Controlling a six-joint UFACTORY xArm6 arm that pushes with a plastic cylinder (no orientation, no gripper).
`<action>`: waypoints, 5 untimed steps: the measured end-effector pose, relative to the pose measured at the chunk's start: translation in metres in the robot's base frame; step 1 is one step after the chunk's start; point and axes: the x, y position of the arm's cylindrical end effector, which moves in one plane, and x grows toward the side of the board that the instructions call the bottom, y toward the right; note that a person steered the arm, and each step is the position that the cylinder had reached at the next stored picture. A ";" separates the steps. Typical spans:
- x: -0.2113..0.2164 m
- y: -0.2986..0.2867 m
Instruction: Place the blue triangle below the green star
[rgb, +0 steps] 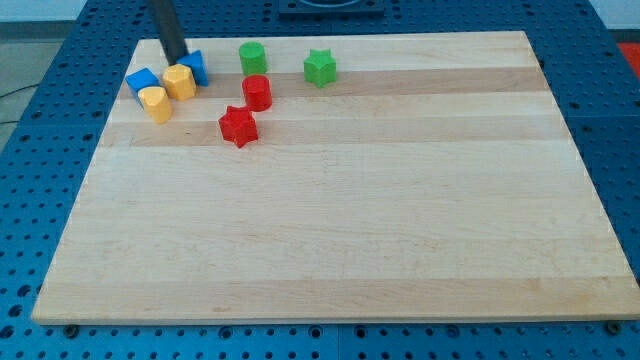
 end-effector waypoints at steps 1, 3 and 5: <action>0.012 0.037; 0.036 0.012; 0.054 0.051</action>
